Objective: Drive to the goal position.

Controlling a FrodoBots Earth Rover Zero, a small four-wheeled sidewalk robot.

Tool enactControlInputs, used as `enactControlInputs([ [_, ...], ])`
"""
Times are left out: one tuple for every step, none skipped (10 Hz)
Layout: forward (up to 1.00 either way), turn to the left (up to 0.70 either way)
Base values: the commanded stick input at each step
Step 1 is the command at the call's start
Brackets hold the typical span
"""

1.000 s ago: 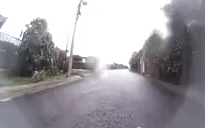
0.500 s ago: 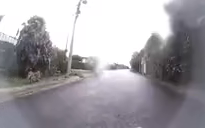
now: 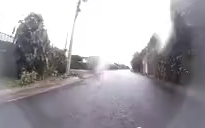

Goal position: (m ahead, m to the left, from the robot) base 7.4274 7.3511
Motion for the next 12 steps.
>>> enactControlInputs([
  [0.7,0.0],
  [0.7,0.0],
  [0.7,0.0],
  [0.7,0.0],
  [0.7,0.0],
  [0.7,0.0],
  [0.7,0.0],
  [0.7,0.0],
  [0.7,0.0],
  [0.7,0.0],
  [0.7,0.0],
  [0.7,0.0],
])
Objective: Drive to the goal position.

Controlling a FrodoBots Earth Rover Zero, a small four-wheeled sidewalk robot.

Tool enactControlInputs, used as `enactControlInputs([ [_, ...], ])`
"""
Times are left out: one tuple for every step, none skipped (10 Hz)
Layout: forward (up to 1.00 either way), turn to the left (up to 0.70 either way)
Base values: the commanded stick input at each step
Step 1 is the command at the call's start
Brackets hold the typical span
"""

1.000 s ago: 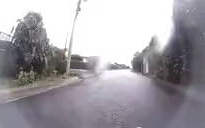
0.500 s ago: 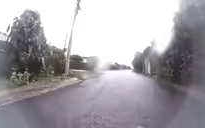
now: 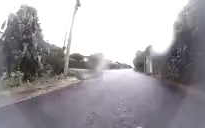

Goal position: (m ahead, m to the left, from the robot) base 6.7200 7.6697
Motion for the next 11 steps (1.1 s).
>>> enactControlInputs([
  [0.7,0.0],
  [0.7,0.0],
  [0.7,0.0],
  [0.7,0.0],
  [0.7,0.0],
  [0.7,0.0],
  [0.7,0.0],
  [0.7,0.0],
  [0.7,0.0],
  [0.7,0.0],
  [0.7,0.0],
])
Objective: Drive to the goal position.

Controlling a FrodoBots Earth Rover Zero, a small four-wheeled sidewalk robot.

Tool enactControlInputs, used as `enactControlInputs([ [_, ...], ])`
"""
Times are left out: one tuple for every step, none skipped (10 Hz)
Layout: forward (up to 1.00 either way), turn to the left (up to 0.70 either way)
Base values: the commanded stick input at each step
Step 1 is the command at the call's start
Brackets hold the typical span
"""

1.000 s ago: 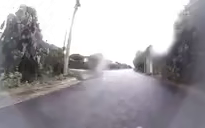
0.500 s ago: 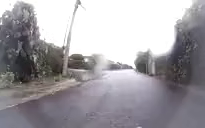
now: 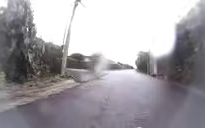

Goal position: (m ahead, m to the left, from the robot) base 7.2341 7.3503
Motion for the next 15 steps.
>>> enactControlInputs([
  [0.7,-0.16],
  [0.7,-0.35],
  [0.7,-0.35],
  [0.7,-0.35],
  [0.7,-0.35],
  [0.7,-0.35],
  [0.7,-0.2],
  [0.7,0.0],
  [0.7,0.0],
  [0.7,0.0],
  [0.7,0.0],
  [0.7,0.0],
  [0.7,0.0],
  [0.7,0.0],
  [0.7,0.0],
])
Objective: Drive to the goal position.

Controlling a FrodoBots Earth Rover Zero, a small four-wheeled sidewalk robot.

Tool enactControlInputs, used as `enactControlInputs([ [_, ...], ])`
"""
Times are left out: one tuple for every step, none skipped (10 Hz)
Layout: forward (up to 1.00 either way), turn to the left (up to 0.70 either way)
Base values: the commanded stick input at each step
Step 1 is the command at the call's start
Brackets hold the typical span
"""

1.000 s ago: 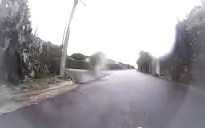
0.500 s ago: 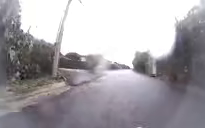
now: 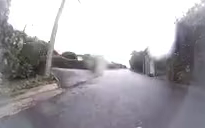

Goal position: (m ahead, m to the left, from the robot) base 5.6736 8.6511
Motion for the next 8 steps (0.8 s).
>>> enactControlInputs([
  [0.7,0.0],
  [0.7,0.0],
  [0.7,0.0],
  [0.7,0.0],
  [0.7,0.0],
  [0.7,0.0],
  [0.7,0.0],
  [0.7,0.0],
])
